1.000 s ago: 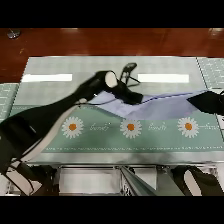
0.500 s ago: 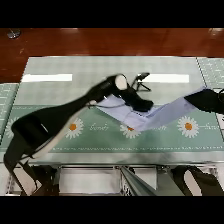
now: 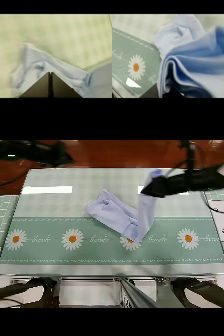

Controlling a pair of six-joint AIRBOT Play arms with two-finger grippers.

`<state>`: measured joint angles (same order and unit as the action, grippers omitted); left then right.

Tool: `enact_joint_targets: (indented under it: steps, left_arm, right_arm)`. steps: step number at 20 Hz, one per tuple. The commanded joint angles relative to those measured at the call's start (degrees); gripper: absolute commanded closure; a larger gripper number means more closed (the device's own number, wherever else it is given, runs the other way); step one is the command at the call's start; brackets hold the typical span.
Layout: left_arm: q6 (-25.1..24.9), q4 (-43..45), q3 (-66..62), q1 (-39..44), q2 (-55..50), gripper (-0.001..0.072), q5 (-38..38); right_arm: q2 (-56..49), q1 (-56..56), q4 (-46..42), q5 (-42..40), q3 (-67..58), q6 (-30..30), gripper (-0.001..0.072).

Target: Fold the shirts.

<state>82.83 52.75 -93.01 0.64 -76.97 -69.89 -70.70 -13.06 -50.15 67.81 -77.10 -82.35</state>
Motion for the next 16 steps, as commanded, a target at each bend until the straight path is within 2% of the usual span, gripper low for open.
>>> enact_joint_targets:
  steps: [1, 4, 5, 6, 7, 10, 12, 14, 16]
  left_arm:
    - [-4.3, 0.9, 14.0, -9.7, 19.3, 0.0682, 0.9]
    - [-3.5, 0.6, 31.6, -8.6, 33.0, 0.0682, 6.4]
    - [-2.0, 0.5, 37.0, -7.7, 36.1, 0.0683, 8.7]
    - [-1.1, 0.4, 42.2, -6.8, 38.3, 0.0682, 10.8]
    - [-1.1, 0.2, 46.1, -6.3, 39.4, 0.0682, 12.0]
    - [-1.2, 0.4, 50.2, -7.3, 39.3, 0.0682, 12.0]
    - [-1.2, 0.4, 50.3, -8.3, 39.4, 0.0681, 11.8]
    - [-1.2, 0.4, 50.4, -8.2, 39.4, 0.0681, 11.8]
    - [-1.2, 0.3, 50.4, -7.8, 39.4, 0.0681, 11.6]
  right_arm:
    - [-20.2, -10.2, 0.3, -4.5, -15.4, -1.0, 0.0689]
    - [-34.7, -14.0, 0.6, -5.4, -27.1, -3.7, 0.0684]
    - [-38.1, -14.6, 1.4, -5.0, -29.8, -4.3, 0.0551]
    - [-40.5, -14.6, 3.4, -4.0, -31.5, -4.3, 0.0250]
    - [-41.8, -13.7, 4.5, -1.9, -33.3, -4.2, 0.0086]
    - [-38.0, -5.2, 3.7, 10.8, -36.0, -3.5, 0.0086]
    - [-30.0, 1.6, -7.1, 19.1, -34.1, -3.4, 0.0086]
    - [-18.1, 5.8, -20.3, 14.6, -21.0, -5.2, 0.0090]
    - [-4.5, 9.1, -23.9, -0.4, 1.7, -11.9, 0.0091]
